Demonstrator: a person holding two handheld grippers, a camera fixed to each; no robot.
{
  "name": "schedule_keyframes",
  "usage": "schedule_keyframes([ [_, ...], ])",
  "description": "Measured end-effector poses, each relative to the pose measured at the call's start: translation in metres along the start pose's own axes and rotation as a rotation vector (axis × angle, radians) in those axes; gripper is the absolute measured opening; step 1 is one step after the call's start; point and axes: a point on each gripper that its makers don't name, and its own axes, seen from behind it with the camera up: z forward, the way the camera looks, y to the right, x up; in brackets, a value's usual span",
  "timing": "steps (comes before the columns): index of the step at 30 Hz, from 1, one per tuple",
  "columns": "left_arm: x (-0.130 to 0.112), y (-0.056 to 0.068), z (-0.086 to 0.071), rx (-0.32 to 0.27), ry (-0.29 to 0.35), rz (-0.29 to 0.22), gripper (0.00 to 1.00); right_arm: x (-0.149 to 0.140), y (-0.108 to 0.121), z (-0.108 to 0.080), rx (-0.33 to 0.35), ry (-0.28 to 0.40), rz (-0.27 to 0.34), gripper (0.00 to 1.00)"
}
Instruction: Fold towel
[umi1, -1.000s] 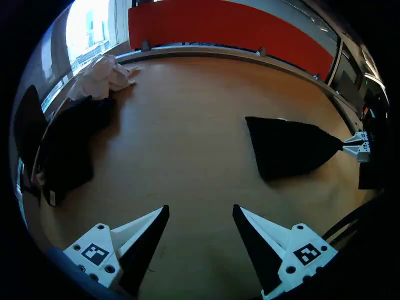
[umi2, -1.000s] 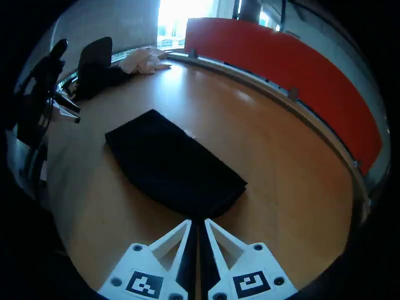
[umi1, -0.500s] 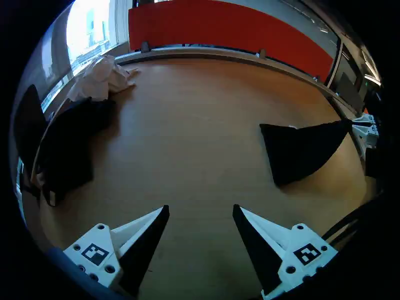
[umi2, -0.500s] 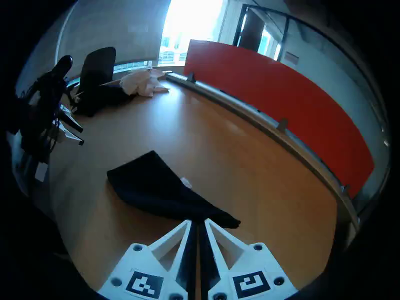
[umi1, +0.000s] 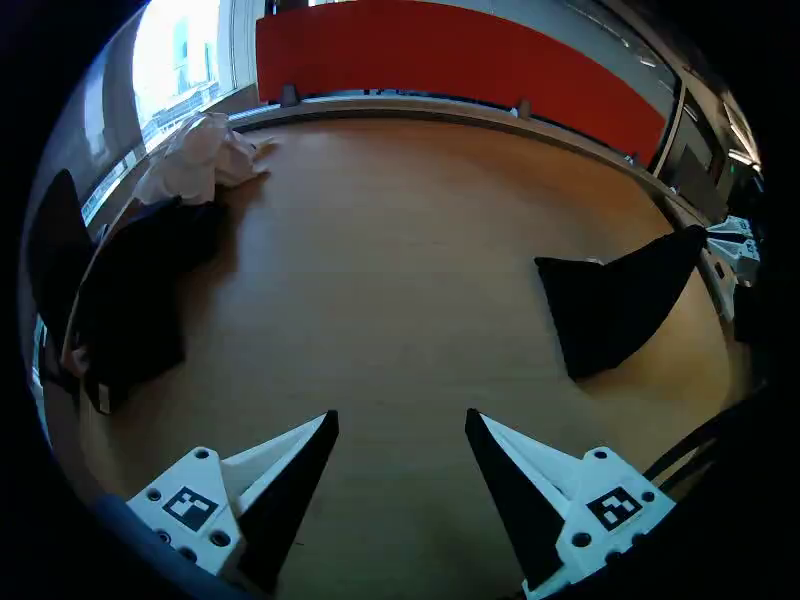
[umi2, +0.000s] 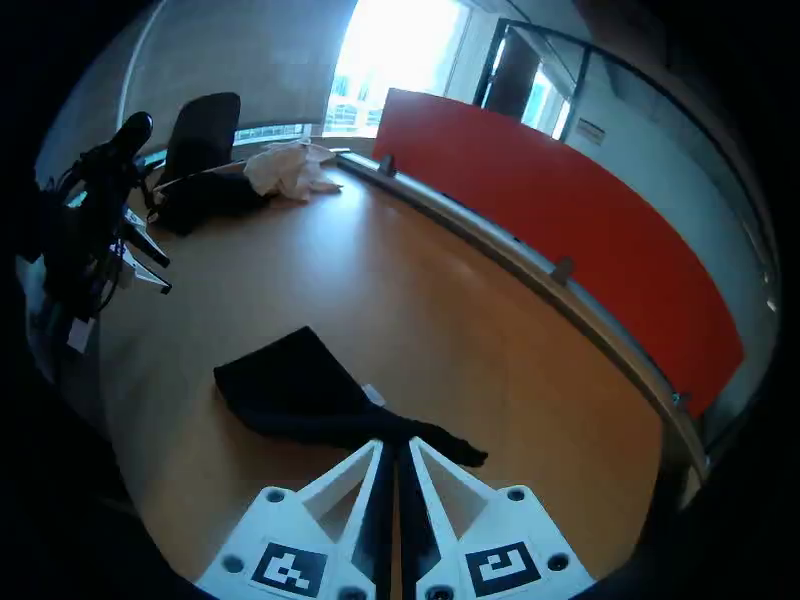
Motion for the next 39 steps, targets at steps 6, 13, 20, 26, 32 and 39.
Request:
schedule_keyframes([
  [6, 0.001, 0.001, 0.0, -0.003, 0.002, -0.003, 0.94, 0.006, -0.012, 0.008, 0.027, 0.002, -0.019, 0.05],
  [13, 0.004, 0.002, -0.002, -0.008, 0.008, -0.009, 0.94, 0.021, -0.035, 0.024, 0.074, 0.015, -0.038, 0.05],
  [20, 0.005, 0.001, -0.004, -0.011, 0.014, -0.017, 0.94, 0.035, -0.068, 0.041, 0.136, 0.026, -0.059, 0.05],
  [26, 0.005, -0.002, -0.006, -0.012, 0.016, -0.027, 0.94, 0.038, -0.095, 0.06, 0.185, 0.022, -0.056, 0.05],
  [32, 0.002, -0.008, -0.009, -0.007, 0.017, -0.035, 0.94, 0.034, -0.129, 0.081, 0.248, 0.006, -0.049, 0.05],
  [39, -0.001, -0.017, -0.01, 0.002, 0.016, -0.047, 0.94, 0.01, -0.156, 0.097, 0.305, -0.07, -0.038, 0.6],
])
